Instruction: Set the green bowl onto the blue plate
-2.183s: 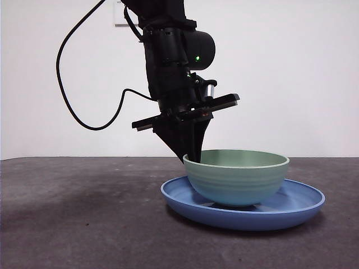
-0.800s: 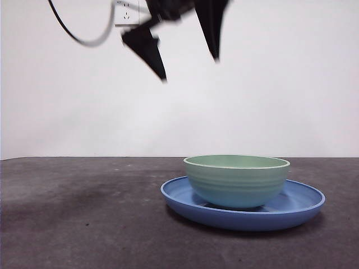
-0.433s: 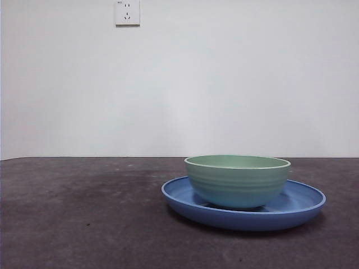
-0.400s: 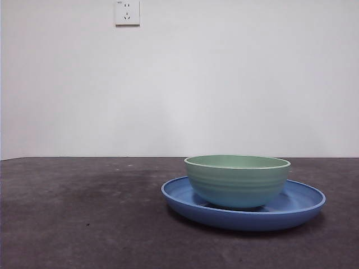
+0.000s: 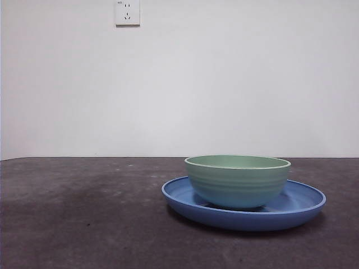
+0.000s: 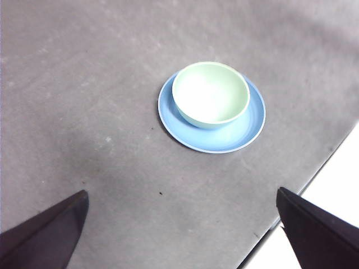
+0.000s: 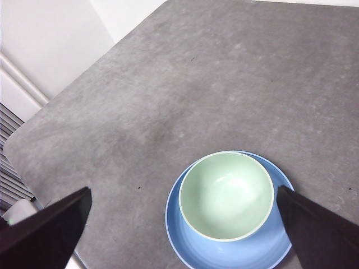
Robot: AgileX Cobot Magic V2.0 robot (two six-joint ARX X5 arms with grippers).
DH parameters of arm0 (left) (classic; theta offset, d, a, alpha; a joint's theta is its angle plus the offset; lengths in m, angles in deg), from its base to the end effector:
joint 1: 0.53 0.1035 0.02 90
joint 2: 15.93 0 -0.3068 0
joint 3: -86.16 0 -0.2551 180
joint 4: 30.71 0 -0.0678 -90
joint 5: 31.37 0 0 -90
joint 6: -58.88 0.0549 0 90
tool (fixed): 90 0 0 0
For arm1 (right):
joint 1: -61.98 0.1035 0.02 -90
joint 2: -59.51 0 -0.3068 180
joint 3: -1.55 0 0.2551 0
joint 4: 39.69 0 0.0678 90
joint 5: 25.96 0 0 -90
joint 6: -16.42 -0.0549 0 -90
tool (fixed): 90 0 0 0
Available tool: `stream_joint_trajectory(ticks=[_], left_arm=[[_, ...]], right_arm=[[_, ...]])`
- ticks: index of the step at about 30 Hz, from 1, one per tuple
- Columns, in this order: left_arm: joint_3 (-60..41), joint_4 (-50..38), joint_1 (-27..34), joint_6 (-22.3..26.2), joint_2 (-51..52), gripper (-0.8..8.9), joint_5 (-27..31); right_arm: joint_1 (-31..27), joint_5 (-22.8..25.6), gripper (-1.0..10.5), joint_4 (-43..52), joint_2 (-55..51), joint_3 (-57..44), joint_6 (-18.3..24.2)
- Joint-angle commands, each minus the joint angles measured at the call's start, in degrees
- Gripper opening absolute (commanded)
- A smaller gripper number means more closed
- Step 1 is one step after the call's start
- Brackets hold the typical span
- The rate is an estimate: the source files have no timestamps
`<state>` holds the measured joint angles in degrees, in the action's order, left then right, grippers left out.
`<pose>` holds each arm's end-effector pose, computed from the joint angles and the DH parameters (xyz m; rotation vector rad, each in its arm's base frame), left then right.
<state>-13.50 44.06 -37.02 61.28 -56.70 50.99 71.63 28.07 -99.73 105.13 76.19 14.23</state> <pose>0.0633 -0.0559 0.3959 0.1954 0.5942 -0.7584 0.1175 0.0527 0.3887 0.1618 0.5561 0.7661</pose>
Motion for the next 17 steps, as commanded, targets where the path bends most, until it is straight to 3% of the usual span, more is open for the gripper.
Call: stream_joint_trajectory(ticks=[1, 5, 10, 13, 17], left_arm=[[-2.6, 0.1, -0.2, -1.9, 3.4, 5.94, -0.1], [-4.1, 2.1, -0.2, -2.0, 5.6, 5.94, -0.1], [-4.1, 2.0, -0.2, -2.0, 6.0, 5.94, -0.1], [-4.1, 1.9, -0.2, -2.0, 6.0, 5.94, -0.1], [-4.1, 1.8, -0.2, -1.7, 6.0, 5.94, -0.1]], right_arm=[[0.1, -0.1, 5.8, 0.5, 0.3, 0.9, -0.4], [0.1, -0.1, 5.8, 0.5, 0.3, 0.9, -0.4], [0.1, 0.6, 5.8, -0.2, 0.9, 0.9, -4.8], [0.1, 3.8, 5.8, -3.1, 3.4, 0.9, -7.3], [0.1, 7.9, 5.8, -6.6, 9.6, 0.9, -7.4]])
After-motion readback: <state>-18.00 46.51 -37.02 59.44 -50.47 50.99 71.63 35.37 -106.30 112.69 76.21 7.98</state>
